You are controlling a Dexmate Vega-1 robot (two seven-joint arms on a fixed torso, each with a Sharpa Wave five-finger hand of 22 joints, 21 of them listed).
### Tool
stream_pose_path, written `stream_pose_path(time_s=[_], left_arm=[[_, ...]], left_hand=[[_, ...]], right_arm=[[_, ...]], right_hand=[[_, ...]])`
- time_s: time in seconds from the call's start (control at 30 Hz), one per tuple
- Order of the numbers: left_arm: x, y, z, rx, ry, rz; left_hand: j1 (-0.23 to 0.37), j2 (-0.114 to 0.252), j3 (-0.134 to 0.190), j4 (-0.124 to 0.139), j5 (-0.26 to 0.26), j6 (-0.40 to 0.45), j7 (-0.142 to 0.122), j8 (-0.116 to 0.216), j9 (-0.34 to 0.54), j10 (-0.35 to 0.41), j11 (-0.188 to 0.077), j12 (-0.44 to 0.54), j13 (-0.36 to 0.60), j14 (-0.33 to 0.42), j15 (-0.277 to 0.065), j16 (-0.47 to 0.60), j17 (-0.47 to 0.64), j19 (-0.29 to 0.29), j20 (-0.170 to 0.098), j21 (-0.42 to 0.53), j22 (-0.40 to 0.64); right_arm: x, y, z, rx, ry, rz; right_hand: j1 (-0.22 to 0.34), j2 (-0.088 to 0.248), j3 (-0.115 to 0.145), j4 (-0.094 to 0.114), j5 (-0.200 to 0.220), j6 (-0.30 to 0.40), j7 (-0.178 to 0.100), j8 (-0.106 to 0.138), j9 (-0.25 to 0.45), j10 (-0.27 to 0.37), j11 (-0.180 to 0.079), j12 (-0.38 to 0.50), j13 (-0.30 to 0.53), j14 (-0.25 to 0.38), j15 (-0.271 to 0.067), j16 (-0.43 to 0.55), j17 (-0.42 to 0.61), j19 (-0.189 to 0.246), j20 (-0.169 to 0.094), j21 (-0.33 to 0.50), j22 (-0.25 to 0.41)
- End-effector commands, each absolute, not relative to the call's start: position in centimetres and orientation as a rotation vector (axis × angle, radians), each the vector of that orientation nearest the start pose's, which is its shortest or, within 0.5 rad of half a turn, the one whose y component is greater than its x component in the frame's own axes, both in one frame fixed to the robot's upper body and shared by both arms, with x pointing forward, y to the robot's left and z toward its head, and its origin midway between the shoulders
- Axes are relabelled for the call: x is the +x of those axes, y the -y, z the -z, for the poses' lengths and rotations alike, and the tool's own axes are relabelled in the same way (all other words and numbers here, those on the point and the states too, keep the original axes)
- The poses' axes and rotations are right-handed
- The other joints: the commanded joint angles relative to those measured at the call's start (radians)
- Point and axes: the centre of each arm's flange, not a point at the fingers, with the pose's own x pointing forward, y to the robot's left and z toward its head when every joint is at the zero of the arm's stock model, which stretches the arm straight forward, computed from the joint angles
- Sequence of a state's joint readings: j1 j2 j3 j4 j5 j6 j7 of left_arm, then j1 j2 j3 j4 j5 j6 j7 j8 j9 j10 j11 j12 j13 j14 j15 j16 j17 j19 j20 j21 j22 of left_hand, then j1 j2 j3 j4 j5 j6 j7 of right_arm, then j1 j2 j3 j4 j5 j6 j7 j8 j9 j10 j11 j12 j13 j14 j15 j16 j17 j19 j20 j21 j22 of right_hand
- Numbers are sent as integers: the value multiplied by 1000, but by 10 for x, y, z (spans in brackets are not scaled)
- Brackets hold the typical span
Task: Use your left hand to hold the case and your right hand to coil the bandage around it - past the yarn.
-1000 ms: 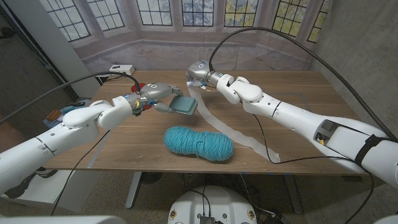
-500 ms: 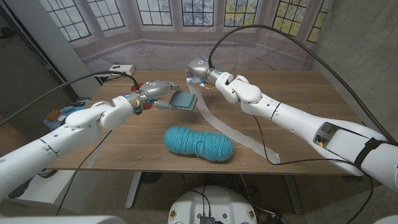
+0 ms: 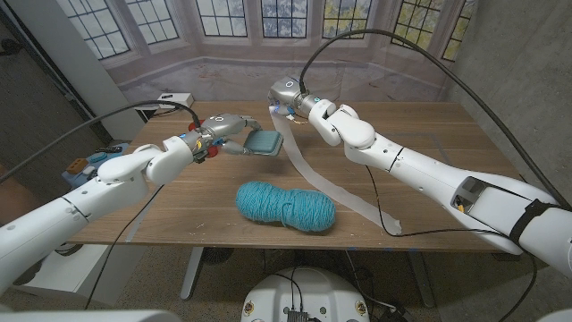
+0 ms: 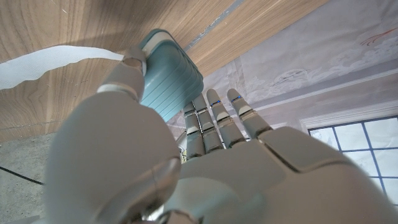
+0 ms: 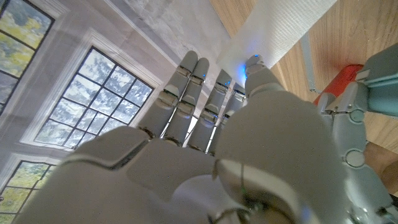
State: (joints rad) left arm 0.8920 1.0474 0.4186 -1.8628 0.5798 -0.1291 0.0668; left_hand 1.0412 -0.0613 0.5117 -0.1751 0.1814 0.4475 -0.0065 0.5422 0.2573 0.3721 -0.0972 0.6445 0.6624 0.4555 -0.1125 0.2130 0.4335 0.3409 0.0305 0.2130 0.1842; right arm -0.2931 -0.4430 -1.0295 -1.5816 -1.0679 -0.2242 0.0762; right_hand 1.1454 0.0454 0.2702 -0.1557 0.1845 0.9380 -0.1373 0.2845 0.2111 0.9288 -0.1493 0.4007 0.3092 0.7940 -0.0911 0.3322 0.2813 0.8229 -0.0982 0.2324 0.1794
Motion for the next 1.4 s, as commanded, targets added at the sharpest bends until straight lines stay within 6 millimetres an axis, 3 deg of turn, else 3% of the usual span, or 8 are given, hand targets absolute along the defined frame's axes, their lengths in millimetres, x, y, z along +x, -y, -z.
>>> stream_pose_path(time_s=[0.03,0.83,1.4], left_arm=[[549,-265,-53,1635,886,57],[547,-260,-54,1637,905,46],[541,-266,-53,1635,896,25]], left_hand=[[-15,36,22,19,6,70,-56,322,1,83,-74,6,11,11,2,-2,5,-3,-4,0,3],[-14,36,22,18,7,68,-56,329,-4,85,-75,5,11,12,1,-4,4,-3,-4,1,3],[-13,38,23,19,7,66,-58,334,-6,84,-75,4,11,12,4,-4,3,-4,-3,1,3]], right_arm=[[578,-6,-130,-1876,1002,171],[550,-24,-124,-1783,994,214],[550,-38,-124,-1772,1000,209]], right_hand=[[9,-2,-2,0,2,4,0,0,4,9,-1,9,6,9,-146,-2,3,10,-73,4,2],[20,0,-5,-3,2,6,7,-3,5,8,1,7,9,19,-146,0,11,15,-70,4,2],[28,0,-7,-5,2,5,9,-6,6,6,1,6,11,24,-146,0,17,18,-68,5,2]])
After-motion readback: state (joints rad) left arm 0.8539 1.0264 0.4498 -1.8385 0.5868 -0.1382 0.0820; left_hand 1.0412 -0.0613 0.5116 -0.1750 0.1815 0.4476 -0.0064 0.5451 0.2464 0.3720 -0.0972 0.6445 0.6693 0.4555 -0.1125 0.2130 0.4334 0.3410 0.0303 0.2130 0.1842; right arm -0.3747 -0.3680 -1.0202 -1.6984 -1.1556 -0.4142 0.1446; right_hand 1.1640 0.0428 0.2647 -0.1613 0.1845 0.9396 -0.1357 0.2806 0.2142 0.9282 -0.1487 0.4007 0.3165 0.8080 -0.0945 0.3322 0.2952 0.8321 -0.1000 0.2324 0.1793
